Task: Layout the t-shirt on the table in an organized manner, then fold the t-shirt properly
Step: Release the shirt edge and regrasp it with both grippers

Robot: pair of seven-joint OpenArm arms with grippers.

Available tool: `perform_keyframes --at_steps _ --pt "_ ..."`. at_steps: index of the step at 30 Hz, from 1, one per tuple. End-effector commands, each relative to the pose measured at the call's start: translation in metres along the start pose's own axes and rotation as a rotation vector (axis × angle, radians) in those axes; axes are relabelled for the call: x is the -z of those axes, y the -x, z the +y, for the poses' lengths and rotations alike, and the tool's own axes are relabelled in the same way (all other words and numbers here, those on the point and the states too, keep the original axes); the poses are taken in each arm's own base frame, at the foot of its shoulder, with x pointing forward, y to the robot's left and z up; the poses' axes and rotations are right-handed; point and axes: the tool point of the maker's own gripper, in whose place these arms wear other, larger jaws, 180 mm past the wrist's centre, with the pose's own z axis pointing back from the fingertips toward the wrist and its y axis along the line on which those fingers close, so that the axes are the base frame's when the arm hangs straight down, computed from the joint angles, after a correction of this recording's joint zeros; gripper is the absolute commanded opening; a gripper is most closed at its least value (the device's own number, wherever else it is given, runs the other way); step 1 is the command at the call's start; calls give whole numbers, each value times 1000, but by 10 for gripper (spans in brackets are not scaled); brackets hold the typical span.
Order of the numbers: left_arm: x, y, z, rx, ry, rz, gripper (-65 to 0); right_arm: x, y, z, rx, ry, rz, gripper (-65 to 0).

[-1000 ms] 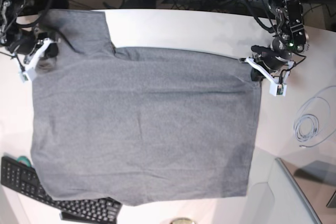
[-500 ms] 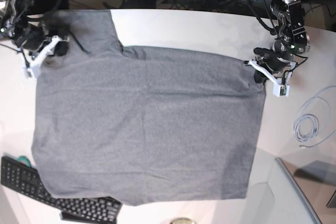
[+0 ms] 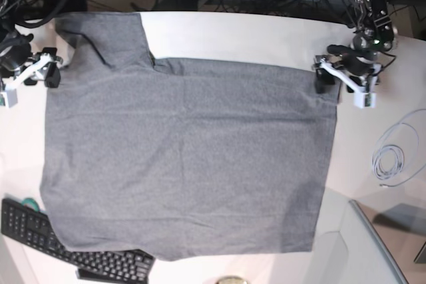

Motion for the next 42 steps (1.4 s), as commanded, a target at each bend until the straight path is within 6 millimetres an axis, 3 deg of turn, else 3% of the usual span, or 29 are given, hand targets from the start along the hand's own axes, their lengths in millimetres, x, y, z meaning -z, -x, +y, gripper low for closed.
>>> perform_keyframes --at_steps 1,4,6,7,9,11,12,14,18,21,25,27,30,34,42 --pt "-9 -22 12 -9 -38 -73 -155 0 -21 11 -43 -33 -55 -311" --pt "-39 -49 23 -41 -110 -190 -158 13 -42 36 -169 -106 -50 -315" --pt "-57 -70 12 -16 -119 -261 -171 28 -55 57 -222 -165 -50 -317" --pt "-59 -78 1 -3 -103 -284 -211 36 -62 64 -228 -191 -59 -317" --pt "-51 -85 -30 23 -29 -293 -377 57 -72 77 -218 -241 -72 -339" --pt "-29 -95 -62 31 57 -291 -632 80 -79 87 -193 -283 -60 -452" --pt "-16 -92 -69 35 75 -267 -650 88 -80 89 -191 -294 -43 -522" --pt "11 -86 -79 52 88 -207 -650 104 -75 100 -196 -326 5 -650" --pt "53 -65 -83 94 76 -73 -650 115 -61 119 -233 -369 67 -630" --pt "64 -48 -81 104 75 -8 -650 117 -51 133 -272 -396 95 -630" --pt "64 -35 -71 118 65 27 -650 128 -48 139 -250 -414 77 -630" --pt "60 -21 -66 120 56 49 -650 138 -42 128 -191 -376 101 -630" --pt "50 -18 -50 144 30 48 -650 148 -29 101 -130 -300 142 -630" --pt "44 -15 -37 166 9 54 -650 147 -14 94 -114 -292 162 -630" --pt "61 -48 -40 166 16 18 -650 136 1 114 -129 -324 161 -630"
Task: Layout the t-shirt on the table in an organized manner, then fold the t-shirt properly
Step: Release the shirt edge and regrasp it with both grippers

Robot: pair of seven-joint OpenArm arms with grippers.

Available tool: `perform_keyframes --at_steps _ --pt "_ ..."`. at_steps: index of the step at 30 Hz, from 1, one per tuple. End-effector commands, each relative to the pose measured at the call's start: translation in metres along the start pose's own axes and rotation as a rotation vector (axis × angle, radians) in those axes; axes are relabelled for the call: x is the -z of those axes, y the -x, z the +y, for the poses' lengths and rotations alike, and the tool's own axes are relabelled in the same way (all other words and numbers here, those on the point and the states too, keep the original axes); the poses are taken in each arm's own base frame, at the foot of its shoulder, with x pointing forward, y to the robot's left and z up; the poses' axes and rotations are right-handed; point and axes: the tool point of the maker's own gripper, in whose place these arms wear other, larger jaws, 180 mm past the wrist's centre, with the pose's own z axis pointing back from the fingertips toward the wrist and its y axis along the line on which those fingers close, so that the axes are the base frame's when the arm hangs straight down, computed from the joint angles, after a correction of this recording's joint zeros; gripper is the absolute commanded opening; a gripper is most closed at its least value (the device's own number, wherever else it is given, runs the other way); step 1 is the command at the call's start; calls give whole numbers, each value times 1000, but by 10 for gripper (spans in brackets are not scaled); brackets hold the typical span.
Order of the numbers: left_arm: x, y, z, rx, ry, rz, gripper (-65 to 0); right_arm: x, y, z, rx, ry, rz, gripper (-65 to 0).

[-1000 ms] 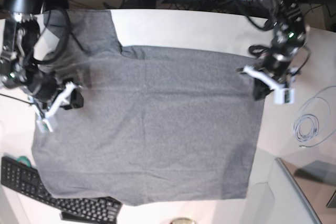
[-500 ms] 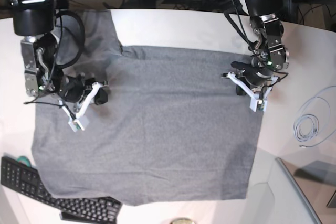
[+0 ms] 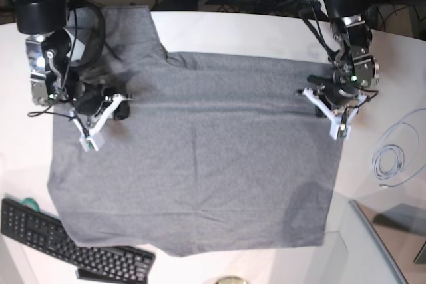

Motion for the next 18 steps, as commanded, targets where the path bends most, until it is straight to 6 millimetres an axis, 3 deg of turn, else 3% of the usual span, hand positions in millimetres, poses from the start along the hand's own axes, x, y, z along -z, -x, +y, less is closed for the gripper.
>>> perform_keyframes --at_steps 1,4,7,10,13,18 --pt "2 -17 5 -1 -7 -39 -650 -4 -5 -2 -9 7 -3 -630" --pt "4 -23 4 -5 -4 -47 -650 -8 -2 1 -20 5 -8 -632" --pt "-4 -36 9 0 -21 -85 -650 -16 -13 4 -48 11 -47 -632" --pt "-15 -45 14 25 -41 -121 -650 -34 -31 -17 -21 78 -112 -632" --pt "-19 -55 16 40 -52 -144 -650 -47 -62 -44 -18 144 -160 -632" --pt "-16 -71 14 33 -49 -169 -650 -52 -90 -92 35 218 -174 -632"
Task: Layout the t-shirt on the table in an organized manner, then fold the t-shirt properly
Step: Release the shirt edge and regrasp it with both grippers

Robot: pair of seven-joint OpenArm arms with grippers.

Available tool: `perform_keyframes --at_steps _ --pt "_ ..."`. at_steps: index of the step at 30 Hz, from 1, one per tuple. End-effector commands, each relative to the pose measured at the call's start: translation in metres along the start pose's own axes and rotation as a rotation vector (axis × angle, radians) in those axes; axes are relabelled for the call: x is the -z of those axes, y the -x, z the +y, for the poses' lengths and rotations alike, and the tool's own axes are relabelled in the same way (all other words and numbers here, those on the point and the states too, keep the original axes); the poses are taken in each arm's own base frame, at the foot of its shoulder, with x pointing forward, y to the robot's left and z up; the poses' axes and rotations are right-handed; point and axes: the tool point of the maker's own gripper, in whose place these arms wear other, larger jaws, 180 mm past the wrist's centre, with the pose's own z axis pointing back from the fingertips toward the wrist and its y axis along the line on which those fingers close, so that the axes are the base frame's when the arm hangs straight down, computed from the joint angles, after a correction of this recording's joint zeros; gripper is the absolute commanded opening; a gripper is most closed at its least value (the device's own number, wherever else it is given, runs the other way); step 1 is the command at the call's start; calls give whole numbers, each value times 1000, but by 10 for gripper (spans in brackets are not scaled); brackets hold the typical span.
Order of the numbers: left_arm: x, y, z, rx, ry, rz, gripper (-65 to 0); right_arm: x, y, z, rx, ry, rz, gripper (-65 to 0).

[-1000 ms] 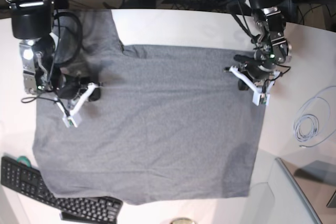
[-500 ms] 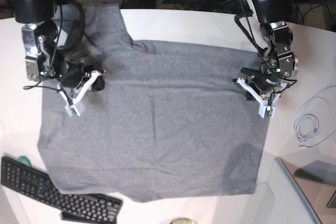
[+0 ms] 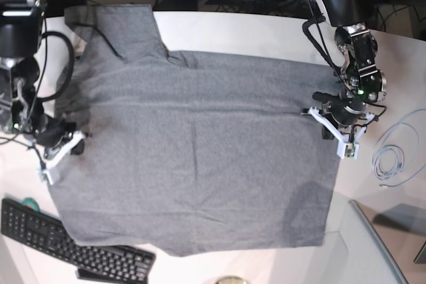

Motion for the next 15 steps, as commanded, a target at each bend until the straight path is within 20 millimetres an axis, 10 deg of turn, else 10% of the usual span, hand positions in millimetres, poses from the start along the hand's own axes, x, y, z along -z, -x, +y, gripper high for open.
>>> perform_keyframes --at_steps 1,6,15 --pt "3 -22 3 0 -2 -55 -650 -1 -12 -14 6 19 -26 -632" --pt "28 1 -6 -57 45 37 -650 -3 5 -56 69 89 31 -632" --pt "56 11 -16 -57 79 75 -650 -9 47 -72 116 162 93 -632"
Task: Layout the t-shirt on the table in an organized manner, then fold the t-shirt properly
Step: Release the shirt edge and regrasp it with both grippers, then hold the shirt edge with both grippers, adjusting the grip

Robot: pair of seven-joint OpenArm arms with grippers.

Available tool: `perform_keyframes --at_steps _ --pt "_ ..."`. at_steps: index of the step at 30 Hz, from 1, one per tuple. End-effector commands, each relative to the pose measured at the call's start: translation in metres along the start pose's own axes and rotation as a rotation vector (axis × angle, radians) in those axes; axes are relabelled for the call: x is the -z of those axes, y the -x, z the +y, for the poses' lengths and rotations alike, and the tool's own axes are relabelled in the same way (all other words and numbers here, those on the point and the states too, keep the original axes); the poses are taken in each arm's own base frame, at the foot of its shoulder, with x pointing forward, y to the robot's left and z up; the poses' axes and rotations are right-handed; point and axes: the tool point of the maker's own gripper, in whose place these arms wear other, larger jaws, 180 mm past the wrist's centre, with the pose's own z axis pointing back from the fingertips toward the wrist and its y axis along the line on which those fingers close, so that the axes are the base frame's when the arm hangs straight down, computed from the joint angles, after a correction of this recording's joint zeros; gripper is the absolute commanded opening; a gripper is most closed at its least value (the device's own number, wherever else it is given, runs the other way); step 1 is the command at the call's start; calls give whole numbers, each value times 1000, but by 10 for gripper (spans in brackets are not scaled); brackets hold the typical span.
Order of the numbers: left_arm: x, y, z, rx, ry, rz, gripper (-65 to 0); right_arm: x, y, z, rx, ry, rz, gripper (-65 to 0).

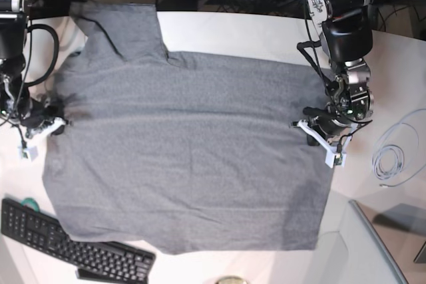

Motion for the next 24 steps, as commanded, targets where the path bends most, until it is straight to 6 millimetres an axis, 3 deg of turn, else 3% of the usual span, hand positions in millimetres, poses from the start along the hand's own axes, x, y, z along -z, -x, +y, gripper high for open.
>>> perform_keyframes --at_steps 1,8,10,14,19,24 --pt "3 -5 -1 29 -4 20 -650 -5 -7 -9 -19 37 0 -632" --pt "6 -36 -7 38 -2 -53 -650 -19 -43 9 -83 14 -103 -632" --pt "-3 -49 -1 65 -28 -99 -650 -27 -50 17 -115 2 -139 -632" --pt "-34 -53 18 134 -108 -105 -650 -46 -58 36 -186 -25 -206 -632" --pt "-78 -31 36 189 -197 -99 -650 -62 -54 67 -235 -76 -262 -632" --pt "-90 11 46 115 -224 -46 -650 -67 -41 85 -242 -110 -268 -632"
